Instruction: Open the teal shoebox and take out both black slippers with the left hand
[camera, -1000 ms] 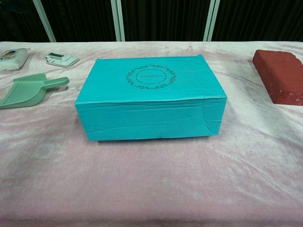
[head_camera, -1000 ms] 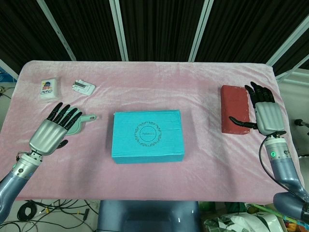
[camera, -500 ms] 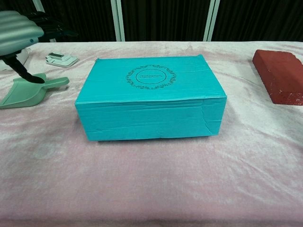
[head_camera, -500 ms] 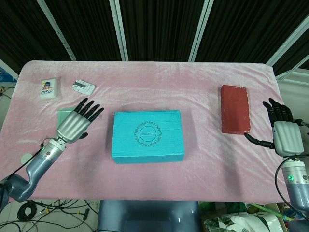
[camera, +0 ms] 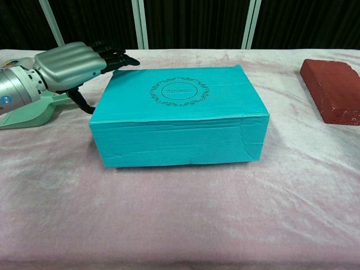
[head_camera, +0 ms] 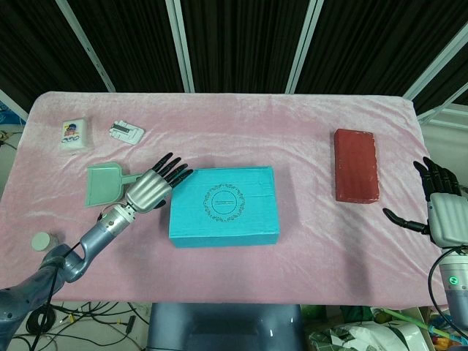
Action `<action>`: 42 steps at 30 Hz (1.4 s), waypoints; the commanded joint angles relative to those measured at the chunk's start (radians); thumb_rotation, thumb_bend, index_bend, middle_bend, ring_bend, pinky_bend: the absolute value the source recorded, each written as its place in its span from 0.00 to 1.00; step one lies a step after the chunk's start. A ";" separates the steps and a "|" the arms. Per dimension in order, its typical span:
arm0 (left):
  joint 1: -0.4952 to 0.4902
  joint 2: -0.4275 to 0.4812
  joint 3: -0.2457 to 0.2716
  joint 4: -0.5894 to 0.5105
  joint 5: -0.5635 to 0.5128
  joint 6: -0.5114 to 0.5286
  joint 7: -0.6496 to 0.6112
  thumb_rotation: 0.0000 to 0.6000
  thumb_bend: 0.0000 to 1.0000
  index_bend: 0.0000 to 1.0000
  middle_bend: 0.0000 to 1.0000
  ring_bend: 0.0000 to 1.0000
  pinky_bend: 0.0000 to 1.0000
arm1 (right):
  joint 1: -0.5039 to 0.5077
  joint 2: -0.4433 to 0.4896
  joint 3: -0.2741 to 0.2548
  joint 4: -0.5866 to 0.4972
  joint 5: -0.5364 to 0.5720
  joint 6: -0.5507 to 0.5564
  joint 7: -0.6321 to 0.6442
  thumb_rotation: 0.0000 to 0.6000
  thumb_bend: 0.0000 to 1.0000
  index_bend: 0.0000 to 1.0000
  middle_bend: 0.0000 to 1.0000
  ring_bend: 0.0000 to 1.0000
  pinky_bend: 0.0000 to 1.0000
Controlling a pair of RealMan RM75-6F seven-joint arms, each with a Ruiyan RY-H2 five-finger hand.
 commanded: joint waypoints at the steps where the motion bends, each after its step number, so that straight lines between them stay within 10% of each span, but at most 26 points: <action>1: -0.024 -0.042 0.011 0.053 0.005 0.020 -0.024 1.00 0.07 0.04 0.13 0.00 0.01 | -0.005 0.004 -0.001 0.000 -0.003 0.001 0.012 0.28 0.00 0.00 0.00 0.00 0.05; 42: -0.064 -0.127 0.092 0.105 0.001 0.174 -0.161 1.00 0.16 0.11 0.21 0.06 0.07 | -0.009 0.012 -0.003 0.007 -0.009 -0.037 0.038 0.28 0.00 0.00 0.00 0.00 0.05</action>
